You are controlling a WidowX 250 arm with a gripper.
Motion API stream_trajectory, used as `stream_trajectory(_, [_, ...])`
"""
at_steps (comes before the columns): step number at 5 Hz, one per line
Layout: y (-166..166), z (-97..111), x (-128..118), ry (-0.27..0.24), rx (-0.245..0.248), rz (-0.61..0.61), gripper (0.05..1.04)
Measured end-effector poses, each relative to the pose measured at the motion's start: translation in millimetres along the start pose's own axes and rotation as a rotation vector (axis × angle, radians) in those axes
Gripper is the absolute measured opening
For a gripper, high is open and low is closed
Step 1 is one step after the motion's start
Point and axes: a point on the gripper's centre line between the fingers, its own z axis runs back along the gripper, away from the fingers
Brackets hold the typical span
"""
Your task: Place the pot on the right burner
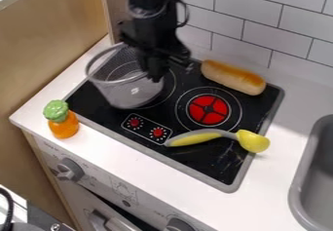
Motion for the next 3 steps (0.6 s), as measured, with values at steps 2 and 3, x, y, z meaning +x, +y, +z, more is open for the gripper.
stream_trajectory(2, [-26,32,12,0.017,0.136,0.038,0.055])
stream_trajectory(3, [-38,37,20,-0.006,0.156,0.035,0.055])
